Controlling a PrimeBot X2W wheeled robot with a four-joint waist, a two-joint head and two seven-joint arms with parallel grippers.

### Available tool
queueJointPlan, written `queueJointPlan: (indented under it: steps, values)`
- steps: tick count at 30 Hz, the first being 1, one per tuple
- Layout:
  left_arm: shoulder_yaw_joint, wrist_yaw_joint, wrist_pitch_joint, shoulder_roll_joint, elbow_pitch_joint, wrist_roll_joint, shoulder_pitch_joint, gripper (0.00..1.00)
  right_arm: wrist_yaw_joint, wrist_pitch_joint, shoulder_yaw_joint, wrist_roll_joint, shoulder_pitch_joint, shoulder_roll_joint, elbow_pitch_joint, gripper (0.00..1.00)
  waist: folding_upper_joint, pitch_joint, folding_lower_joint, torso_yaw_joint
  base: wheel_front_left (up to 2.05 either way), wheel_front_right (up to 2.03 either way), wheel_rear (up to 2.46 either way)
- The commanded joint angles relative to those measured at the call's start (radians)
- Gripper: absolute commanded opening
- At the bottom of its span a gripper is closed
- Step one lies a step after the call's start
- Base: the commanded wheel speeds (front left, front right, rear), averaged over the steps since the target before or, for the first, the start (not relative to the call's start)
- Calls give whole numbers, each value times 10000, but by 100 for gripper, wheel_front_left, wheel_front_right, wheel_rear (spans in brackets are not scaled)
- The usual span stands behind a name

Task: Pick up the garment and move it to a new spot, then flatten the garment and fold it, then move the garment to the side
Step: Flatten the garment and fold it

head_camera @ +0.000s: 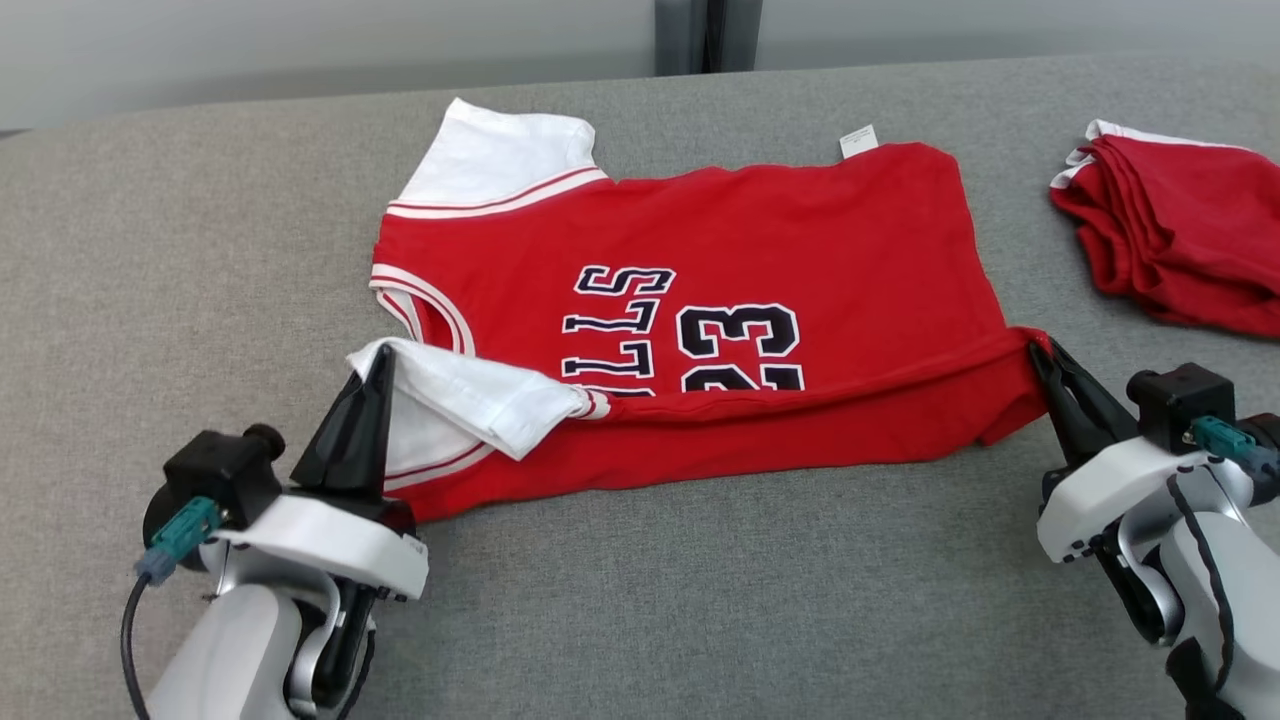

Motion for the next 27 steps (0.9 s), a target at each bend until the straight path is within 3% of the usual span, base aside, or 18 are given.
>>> queueJointPlan:
  steps: [1,8,14,19,20,21,22,23,24,27]
  values:
    - [-106,-144,-71,-4,394,180,-536,0,3,-11,111,60,-286,-22,246,0,0,229,0,70,0,0,0]
    - [-735,-631,-162,-120,2563,859,-2218,0,3,-11,872,154,-1219,35,1243,0,0,723,0,103,0,0,0]
    - [-793,-396,-411,-229,3878,1409,-3191,0,3,-11,1082,190,-1789,109,1645,0,0,966,0,16,0,0,0]
    - [-786,-516,-497,-353,4577,1590,-3510,0,3,-11,1155,180,-2015,186,1941,0,0,1037,0,-13,0,0,0]
    - [-783,-520,-498,-376,4713,1632,-3550,0,3,-12,1162,182,-2040,194,1991,13,0,1026,0,-11,0,0,0]
    - [-782,-546,-502,-405,4825,1651,-3602,0,3,-11,1134,181,-2053,207,2041,45,0,1006,0,-8,0,0,0]
    - [-760,-535,-508,-453,4919,1666,-3626,17,3,-11,1088,157,-2052,221,2065,87,0,976,0,-1,0,0,0]
    - [-732,-542,-512,-488,4957,1698,-3636,53,3,-11,1032,102,-2033,229,2053,100,0,942,0,9,0,0,0]
    - [-650,-507,-515,-532,4911,1704,-3623,99,3,-11,924,48,-1991,239,1973,100,0,901,0,20,0,0,0]
    - [-301,-402,-514,-647,4567,1614,-3268,100,3,-11,424,-153,-1701,282,1563,100,0,731,0,15,0,0,0]
